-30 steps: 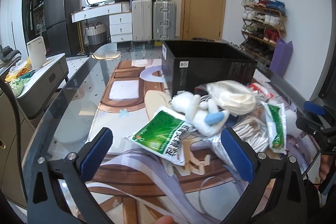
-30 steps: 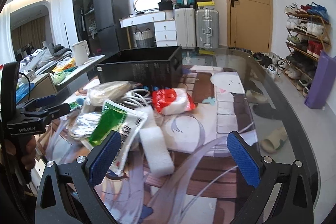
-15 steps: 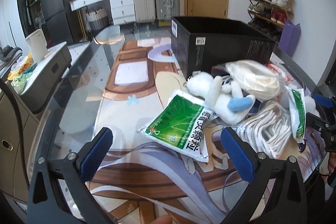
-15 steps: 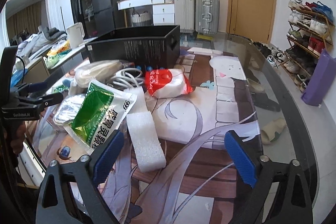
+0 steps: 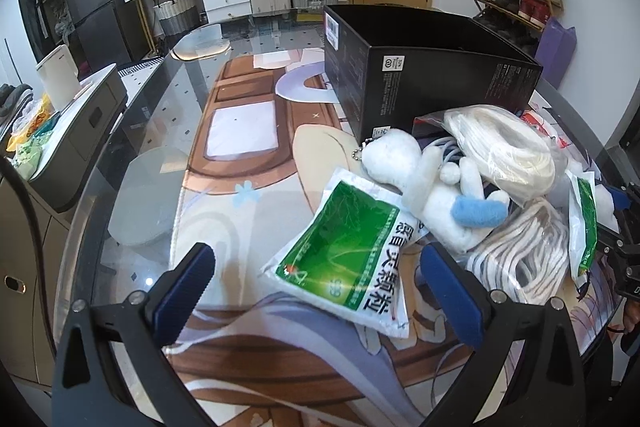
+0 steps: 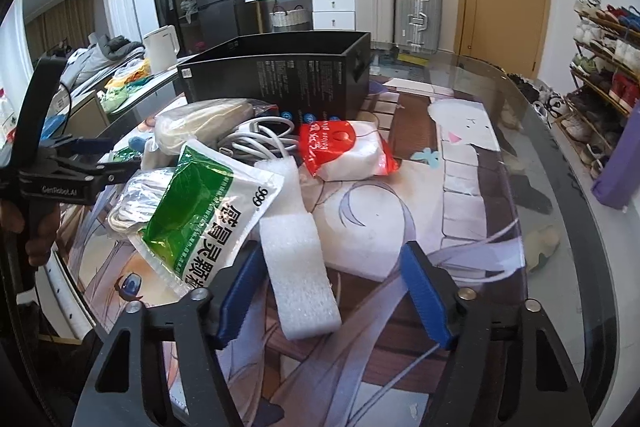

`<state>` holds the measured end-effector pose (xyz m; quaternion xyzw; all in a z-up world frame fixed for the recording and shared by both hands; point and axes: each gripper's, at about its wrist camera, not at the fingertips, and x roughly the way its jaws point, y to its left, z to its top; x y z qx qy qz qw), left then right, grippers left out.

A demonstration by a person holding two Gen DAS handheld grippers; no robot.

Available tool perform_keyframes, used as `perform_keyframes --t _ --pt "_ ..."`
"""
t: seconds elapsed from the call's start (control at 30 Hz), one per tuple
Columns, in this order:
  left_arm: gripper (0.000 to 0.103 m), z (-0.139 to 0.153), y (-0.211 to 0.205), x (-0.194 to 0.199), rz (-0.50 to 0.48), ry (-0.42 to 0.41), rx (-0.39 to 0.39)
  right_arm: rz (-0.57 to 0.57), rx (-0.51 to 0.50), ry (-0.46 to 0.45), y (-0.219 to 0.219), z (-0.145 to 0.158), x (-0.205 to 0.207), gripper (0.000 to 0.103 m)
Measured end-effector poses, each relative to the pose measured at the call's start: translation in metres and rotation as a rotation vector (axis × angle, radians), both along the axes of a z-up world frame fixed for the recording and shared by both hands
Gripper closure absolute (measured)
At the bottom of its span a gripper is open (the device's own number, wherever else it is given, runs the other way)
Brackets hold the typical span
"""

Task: Organize soft objects
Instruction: 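Grasp the green medicine packet with the left gripper while the right grasps the foam block, then carry the packet with the left gripper while the right gripper carries the foam block over the box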

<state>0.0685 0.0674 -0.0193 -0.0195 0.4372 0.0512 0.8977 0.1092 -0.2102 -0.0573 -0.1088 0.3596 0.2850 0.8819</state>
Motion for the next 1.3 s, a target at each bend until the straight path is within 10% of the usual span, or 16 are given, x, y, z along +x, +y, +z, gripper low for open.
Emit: perform_keyframes --t 0.33,1.3 --pt "0.043 0.006 -0.007 -0.005 -0.07 -0.029 -0.024 0.036 0.005 -0.014 -0.001 0.0 -0.008 0.065" --pt "0.052 0.021 -0.004 -0.029 -0.046 -0.102 -0.03 -0.037 0.04 -0.129 -0.027 0.025 -0.019 0.08"
